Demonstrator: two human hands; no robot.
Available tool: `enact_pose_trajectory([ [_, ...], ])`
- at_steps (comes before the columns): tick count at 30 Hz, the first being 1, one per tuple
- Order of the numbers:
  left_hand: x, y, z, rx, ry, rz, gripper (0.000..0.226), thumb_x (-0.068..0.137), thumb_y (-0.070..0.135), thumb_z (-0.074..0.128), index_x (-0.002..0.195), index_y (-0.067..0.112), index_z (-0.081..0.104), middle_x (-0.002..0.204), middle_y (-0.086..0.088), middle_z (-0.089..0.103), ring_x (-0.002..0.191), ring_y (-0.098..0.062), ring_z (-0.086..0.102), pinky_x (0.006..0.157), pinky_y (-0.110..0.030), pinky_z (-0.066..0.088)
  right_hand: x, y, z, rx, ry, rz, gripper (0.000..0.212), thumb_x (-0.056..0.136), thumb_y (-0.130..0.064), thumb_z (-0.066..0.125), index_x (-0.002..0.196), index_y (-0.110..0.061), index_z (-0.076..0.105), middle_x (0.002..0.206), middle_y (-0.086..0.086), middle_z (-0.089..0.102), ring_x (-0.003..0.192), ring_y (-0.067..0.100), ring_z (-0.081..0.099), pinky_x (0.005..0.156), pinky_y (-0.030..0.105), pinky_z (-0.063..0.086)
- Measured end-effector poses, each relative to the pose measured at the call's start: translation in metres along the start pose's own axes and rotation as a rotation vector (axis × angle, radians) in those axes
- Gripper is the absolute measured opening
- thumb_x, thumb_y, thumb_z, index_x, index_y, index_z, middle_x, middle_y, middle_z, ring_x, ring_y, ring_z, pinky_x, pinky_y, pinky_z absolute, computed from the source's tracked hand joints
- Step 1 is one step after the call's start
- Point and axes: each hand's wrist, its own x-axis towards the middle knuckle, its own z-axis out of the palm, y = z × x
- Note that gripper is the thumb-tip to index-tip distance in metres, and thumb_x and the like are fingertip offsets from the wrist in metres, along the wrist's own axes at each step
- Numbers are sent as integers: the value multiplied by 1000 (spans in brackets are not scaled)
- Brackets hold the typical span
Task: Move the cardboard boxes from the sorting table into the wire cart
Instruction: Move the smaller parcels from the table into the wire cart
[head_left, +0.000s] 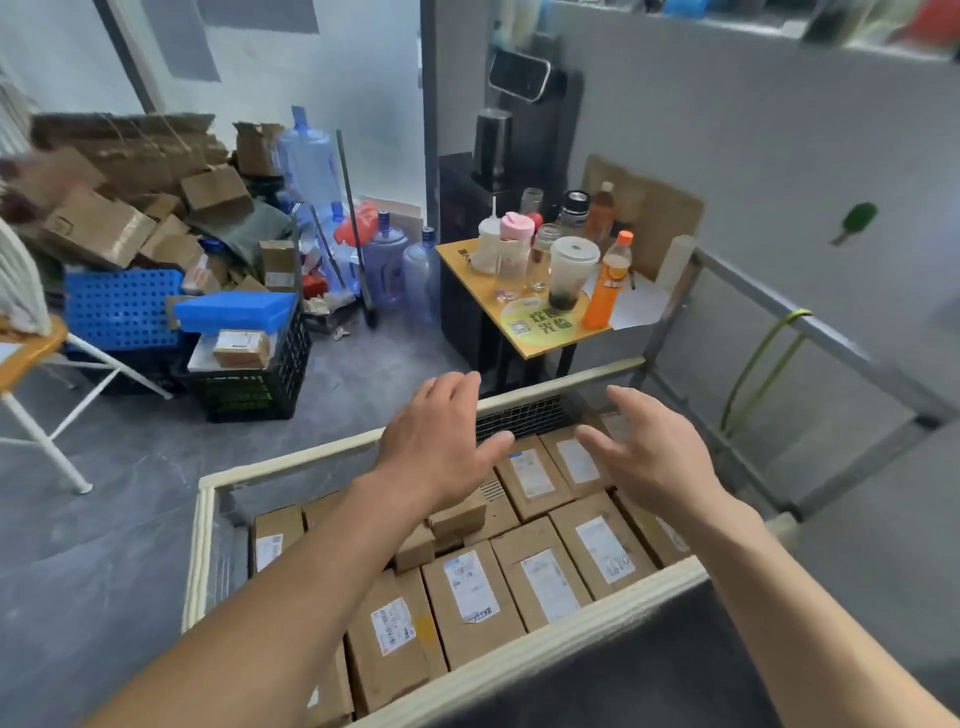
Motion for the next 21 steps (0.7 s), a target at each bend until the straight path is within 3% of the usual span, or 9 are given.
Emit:
enact_pose_trajectory([
  [2, 11, 39, -1, -17, 30, 53, 79, 93, 61, 51, 156, 20, 24, 158, 5, 33, 145, -16, 28, 108, -40, 38, -2, 25, -29, -37, 51, -9, 54, 91, -51, 65, 130, -15, 60, 126, 1, 66, 107, 18, 59, 84, 32, 45],
  [5, 26, 102, -2, -33, 78, 133, 75, 92, 61, 52, 151, 20, 31, 152, 4, 39, 139, -16, 34, 104, -39, 41, -4, 69, -73, -76, 105, 15, 53, 90, -52, 64, 124, -12, 61, 125, 5, 66, 112, 25, 60, 89, 37, 48],
  [9, 40, 184, 4, -36, 98, 240, 74, 92, 62, 52, 150, 19, 32, 151, 1, 40, 139, -18, 36, 105, -39, 41, -14, 128, -125, -129, 158, 35, 65, 91, -55, 62, 138, -11, 54, 138, 5, 60, 126, 25, 55, 99, 37, 46],
  [12, 49, 242, 14, -62, 111, 319, 72, 92, 62, 54, 147, 20, 35, 147, 1, 44, 135, -17, 39, 103, -38, 42, -28, 175, -158, -150, 184, 100, 65, 90, -56, 62, 136, -10, 56, 134, 6, 62, 124, 27, 55, 97, 39, 46],
  [17, 59, 331, 38, -101, 55, 456, 80, 94, 62, 51, 155, 17, 28, 158, 0, 34, 146, -17, 28, 116, -38, 32, -57, 246, -207, -161, 201, 222, 59, 89, -55, 63, 129, -11, 59, 126, 6, 64, 120, 29, 56, 96, 41, 47],
  [21, 61, 396, 60, -147, 16, 558, 82, 94, 63, 52, 158, 18, 24, 161, 1, 29, 149, -16, 24, 116, -35, 30, -83, 299, -238, -139, 226, 350, 70, 90, -54, 64, 141, -7, 52, 141, 9, 58, 131, 28, 51, 105, 40, 42],
])
